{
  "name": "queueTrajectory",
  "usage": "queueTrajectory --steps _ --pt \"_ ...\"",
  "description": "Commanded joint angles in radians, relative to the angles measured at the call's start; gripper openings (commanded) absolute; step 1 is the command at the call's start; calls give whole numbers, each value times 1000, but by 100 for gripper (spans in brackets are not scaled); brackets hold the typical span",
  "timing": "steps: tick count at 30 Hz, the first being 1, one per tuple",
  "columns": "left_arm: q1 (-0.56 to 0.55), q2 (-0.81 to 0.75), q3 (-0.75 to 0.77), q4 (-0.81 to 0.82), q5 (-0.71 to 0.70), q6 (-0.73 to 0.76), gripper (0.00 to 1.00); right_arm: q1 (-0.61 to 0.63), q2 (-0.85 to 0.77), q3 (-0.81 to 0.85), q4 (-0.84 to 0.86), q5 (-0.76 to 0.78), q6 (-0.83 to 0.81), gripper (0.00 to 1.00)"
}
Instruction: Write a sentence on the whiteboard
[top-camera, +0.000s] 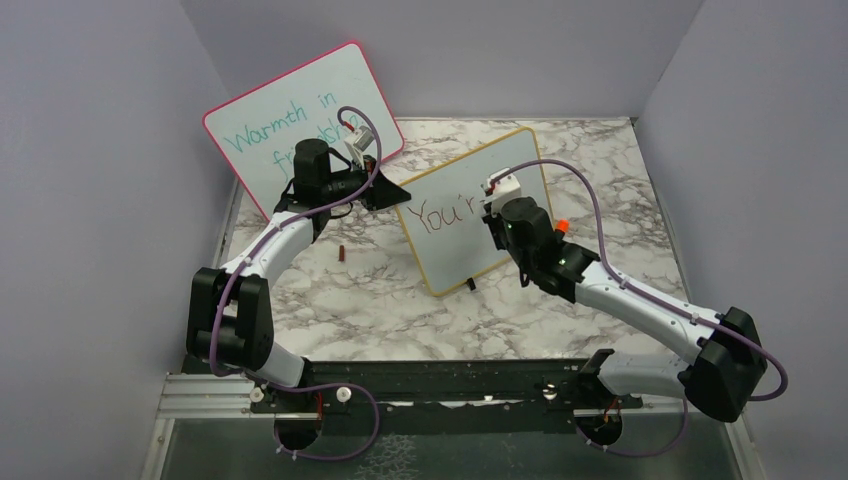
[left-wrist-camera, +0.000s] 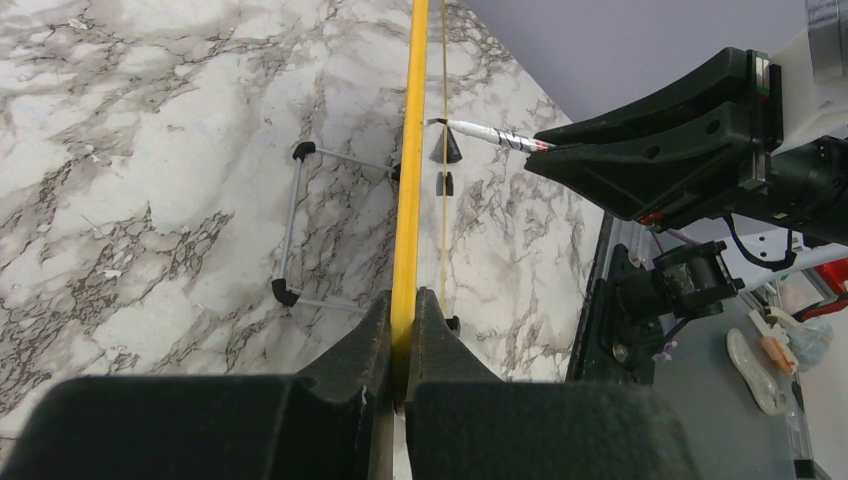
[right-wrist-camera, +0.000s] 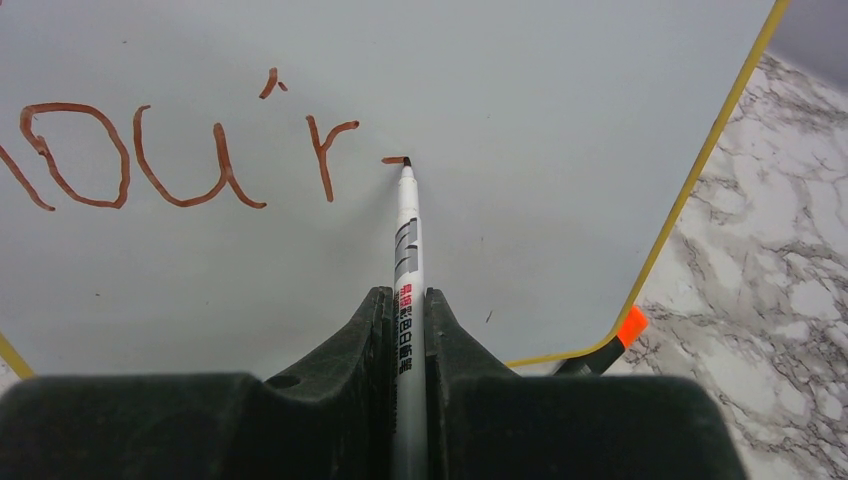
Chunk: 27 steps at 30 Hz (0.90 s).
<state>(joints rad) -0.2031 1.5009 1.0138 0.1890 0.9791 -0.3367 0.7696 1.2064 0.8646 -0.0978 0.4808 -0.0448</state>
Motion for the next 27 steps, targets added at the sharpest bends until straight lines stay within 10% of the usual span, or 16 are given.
queueTrajectory --steps 1,27 --pt "-27 50 -29 -124 12 87 0 -13 15 5 39 30 10 1" --pt "-27 51 -29 -126 14 88 0 -16 31 48 87 -99 -31 1"
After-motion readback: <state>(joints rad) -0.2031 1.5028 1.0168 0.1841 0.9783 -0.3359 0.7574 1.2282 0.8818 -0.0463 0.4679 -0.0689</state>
